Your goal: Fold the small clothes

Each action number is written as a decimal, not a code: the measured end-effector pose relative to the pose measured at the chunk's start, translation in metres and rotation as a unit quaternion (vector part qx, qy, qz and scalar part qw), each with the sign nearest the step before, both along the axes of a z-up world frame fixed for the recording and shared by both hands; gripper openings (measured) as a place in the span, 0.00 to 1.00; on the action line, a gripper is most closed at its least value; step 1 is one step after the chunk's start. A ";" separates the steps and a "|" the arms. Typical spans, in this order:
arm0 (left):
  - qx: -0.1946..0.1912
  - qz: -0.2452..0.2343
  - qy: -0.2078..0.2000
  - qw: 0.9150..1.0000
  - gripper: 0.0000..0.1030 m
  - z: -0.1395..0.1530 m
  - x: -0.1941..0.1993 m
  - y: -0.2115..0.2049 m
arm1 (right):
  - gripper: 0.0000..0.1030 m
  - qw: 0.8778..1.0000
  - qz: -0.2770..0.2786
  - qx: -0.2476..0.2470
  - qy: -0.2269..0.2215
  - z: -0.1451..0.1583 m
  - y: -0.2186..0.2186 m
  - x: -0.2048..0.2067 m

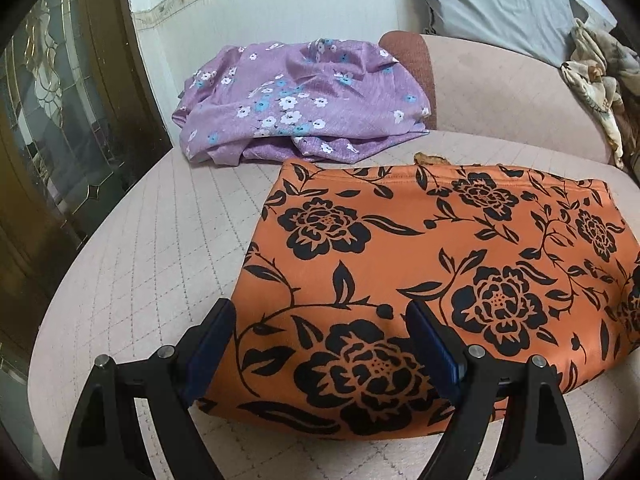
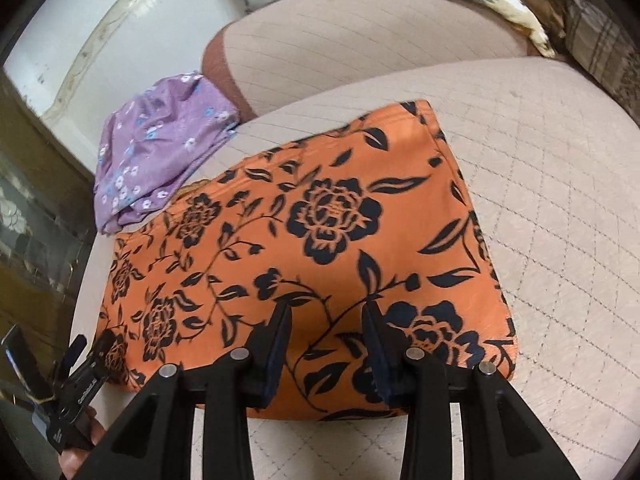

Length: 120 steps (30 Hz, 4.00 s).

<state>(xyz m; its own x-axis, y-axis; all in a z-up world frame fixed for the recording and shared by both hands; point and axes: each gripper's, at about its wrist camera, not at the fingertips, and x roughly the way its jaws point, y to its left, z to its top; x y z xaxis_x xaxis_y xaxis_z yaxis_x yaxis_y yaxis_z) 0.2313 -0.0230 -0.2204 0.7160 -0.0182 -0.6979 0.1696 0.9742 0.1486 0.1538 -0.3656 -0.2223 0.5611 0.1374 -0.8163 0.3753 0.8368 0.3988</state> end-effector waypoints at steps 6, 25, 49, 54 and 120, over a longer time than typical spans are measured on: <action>0.017 0.001 0.051 0.999 0.86 -0.028 0.015 -0.004 | 0.39 0.997 -0.007 0.008 0.070 -0.033 -0.004 0.009; -0.004 -0.014 -0.022 1.000 0.85 0.015 -0.017 -0.011 | 0.57 0.997 0.005 -0.011 -0.072 0.035 0.006 -0.019; 0.012 -0.015 -0.027 0.999 0.85 0.015 -0.041 -0.014 | 0.57 0.995 0.021 -0.025 -0.096 0.046 0.011 -0.058; 0.013 -0.014 -0.019 1.000 0.85 0.011 -0.032 -0.015 | 0.57 0.995 0.015 -0.025 -0.095 0.046 0.005 -0.056; 0.027 0.139 -0.030 0.990 0.89 -0.002 0.036 0.066 | 0.58 0.997 -0.029 0.051 -0.050 -0.021 -0.046 0.064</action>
